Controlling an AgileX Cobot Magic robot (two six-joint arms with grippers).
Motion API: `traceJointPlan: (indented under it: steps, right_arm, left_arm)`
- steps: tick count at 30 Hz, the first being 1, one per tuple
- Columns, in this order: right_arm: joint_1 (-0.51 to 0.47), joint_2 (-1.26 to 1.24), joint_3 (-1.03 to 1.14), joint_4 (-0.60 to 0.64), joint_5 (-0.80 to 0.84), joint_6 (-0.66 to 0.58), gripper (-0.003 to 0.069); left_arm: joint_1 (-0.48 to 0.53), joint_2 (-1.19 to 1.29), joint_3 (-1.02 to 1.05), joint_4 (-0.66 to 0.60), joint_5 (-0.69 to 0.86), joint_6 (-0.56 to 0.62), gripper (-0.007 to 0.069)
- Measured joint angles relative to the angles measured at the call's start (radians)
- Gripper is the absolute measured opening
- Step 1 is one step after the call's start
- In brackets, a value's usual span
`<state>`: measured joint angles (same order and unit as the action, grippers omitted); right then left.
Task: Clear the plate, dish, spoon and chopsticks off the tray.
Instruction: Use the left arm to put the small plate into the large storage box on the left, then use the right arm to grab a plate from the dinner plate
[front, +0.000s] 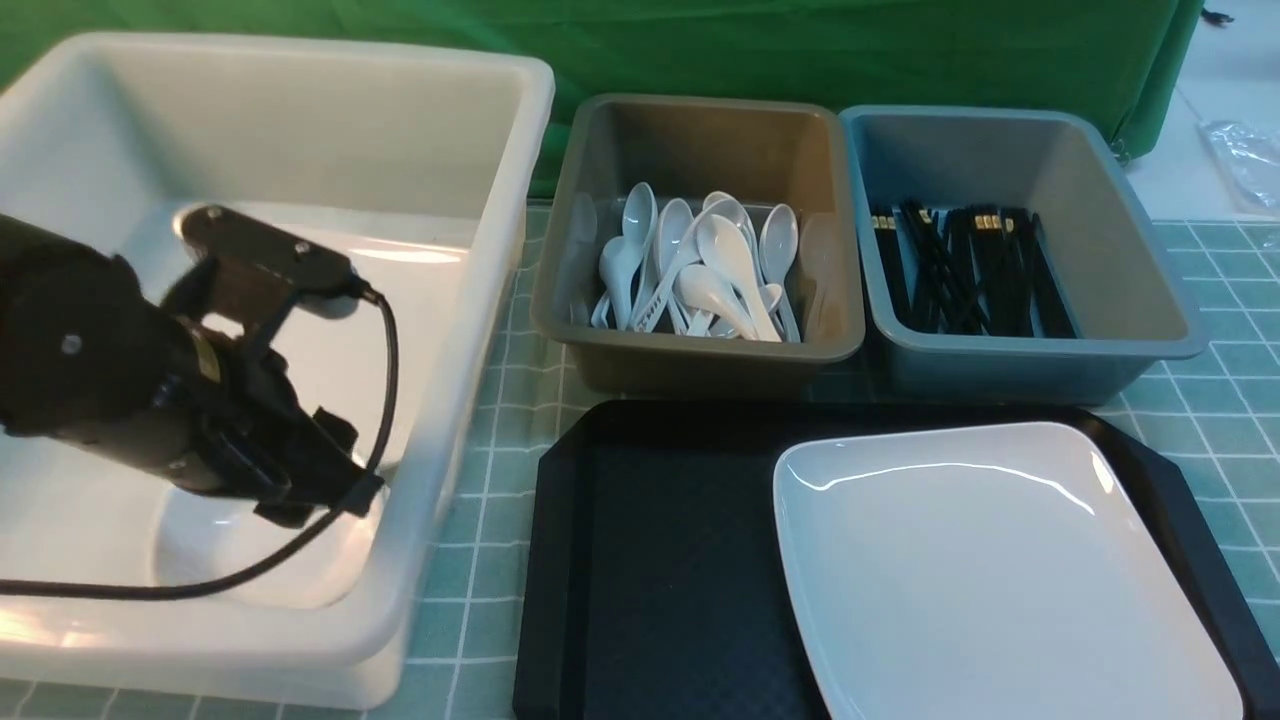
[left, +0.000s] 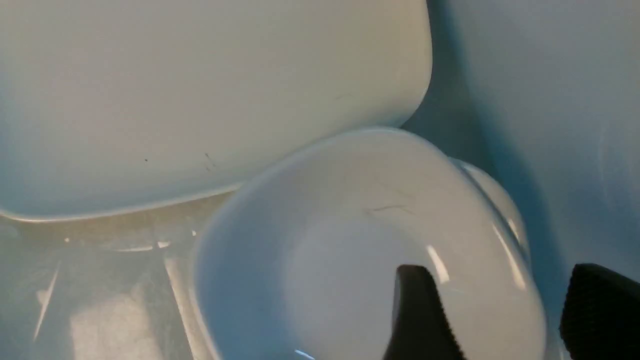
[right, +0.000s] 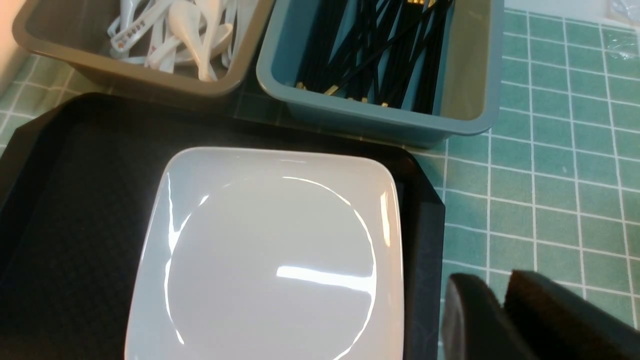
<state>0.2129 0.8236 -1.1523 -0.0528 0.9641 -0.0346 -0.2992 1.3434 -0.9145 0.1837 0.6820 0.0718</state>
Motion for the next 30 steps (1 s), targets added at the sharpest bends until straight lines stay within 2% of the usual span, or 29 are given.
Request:
traceJointPlan:
  steps: [1,3,6,8,9,10,12,13,14,17,21,22,26,30]
  right_arm:
    - [0.0,0.0,0.0,0.0,0.0,0.0,0.0144]
    - [0.0,0.0,0.0,0.0,0.0,0.001,0.0144]
    - [0.0,0.0,0.0,0.001,0.0,0.008,0.0144]
    - [0.0,0.0,0.0,0.001,0.0,0.019,0.0144]
    - [0.0,0.0,0.0,0.001,0.001,0.022,0.0144]
    - [0.0,0.0,0.0,0.001,0.001,0.022,0.0144]
    - [0.0,0.0,0.0,0.001,0.002,0.022,0.0144]
    - [0.0,0.0,0.0,0.001,0.003,0.022,0.0144]
    - [0.0,0.0,0.0,0.001,0.004,0.023,0.0144]
    - [0.0,0.0,0.0,0.001,0.004,0.023,0.0144]
    - [0.0,0.0,0.0,0.001,0.004,0.023,0.0144]
    - [0.0,0.0,0.0,0.001,0.004,0.023,0.0144]
    - [0.0,0.0,0.0,0.001,0.006,0.023,0.0144]
    - [0.0,0.0,0.0,0.001,0.007,0.023,0.0144]
  left_arm:
    - [0.0,-0.024,-0.015,-0.009,0.007,0.002,0.0447]
    - [0.0,-0.053,-0.032,-0.017,0.014,0.001,0.048]
    - [0.0,-0.078,-0.046,-0.033,0.019,-0.001,0.0484]
    - [0.0,-0.104,-0.061,-0.085,0.026,-0.001,0.0459]
    - [0.0,-0.121,-0.074,-0.17,0.03,0.011,0.0402]
    - [0.0,-0.123,-0.077,-0.184,0.031,0.02,0.0393]
    - [-0.015,-0.129,-0.099,-0.355,0.049,0.107,0.0236]
    - [-0.021,-0.129,-0.103,-0.391,0.052,0.118,0.0203]
    - [-0.055,-0.12,-0.123,-0.461,0.072,0.139,0.0078]
    - [-0.105,-0.096,-0.155,-0.46,0.101,0.109,0.0023]
    - [-0.127,-0.043,-0.205,-0.333,0.172,-0.048,0.0006]
    - [-0.127,-0.043,-0.206,-0.328,0.174,-0.052,0.0006]
    - [-0.078,-0.028,-0.222,-0.289,0.199,-0.091,0.0006]
    - [-0.023,-0.028,-0.226,-0.338,0.208,-0.072,0.0008]
